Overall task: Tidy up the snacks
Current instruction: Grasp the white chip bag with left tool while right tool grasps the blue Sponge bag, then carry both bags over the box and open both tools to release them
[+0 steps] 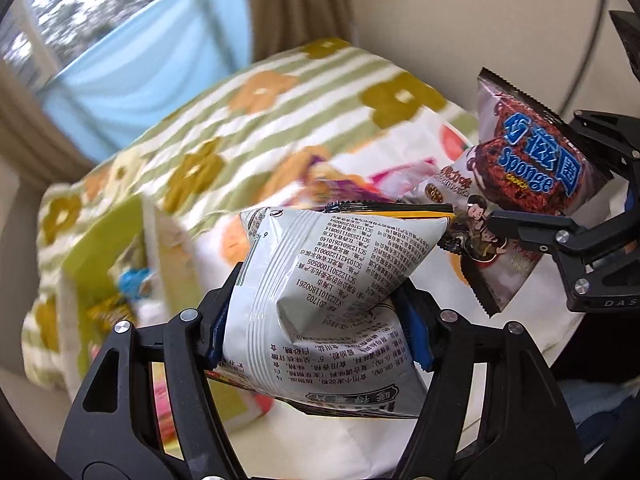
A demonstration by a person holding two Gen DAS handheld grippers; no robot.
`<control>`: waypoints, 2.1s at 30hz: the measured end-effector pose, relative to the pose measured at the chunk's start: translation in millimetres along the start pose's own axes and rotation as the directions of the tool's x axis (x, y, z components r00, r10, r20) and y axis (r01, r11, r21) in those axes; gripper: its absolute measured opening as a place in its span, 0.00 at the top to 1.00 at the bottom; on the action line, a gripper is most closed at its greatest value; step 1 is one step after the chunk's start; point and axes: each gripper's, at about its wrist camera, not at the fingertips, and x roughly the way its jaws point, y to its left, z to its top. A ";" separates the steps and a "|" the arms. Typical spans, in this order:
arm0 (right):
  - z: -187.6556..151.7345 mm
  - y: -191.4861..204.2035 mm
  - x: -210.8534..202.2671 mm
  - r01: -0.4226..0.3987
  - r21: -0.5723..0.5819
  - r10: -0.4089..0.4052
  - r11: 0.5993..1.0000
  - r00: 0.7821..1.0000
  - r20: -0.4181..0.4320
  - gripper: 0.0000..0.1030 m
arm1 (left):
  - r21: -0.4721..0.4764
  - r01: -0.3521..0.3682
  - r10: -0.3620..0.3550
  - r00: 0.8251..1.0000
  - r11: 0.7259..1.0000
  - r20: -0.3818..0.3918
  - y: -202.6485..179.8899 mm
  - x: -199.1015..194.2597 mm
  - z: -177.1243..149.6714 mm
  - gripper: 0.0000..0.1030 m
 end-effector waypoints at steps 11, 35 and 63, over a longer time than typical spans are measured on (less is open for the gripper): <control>94.7 81.6 12.0 -0.175 -0.119 0.188 0.977 0.976 0.112 0.43 | -0.217 -0.179 0.185 0.983 0.960 0.008 135.5 -50.1 -24.3 0.37; 191.2 203.0 143.2 -0.085 0.029 0.087 0.996 0.995 -0.042 0.43 | -0.196 -0.095 0.077 0.992 0.976 -0.096 343.7 82.3 -42.4 0.00; 196.1 214.9 141.9 -0.212 0.020 0.212 0.977 0.977 -0.032 0.66 | -0.458 -0.162 0.124 0.986 0.874 -0.111 356.0 15.0 -116.6 0.00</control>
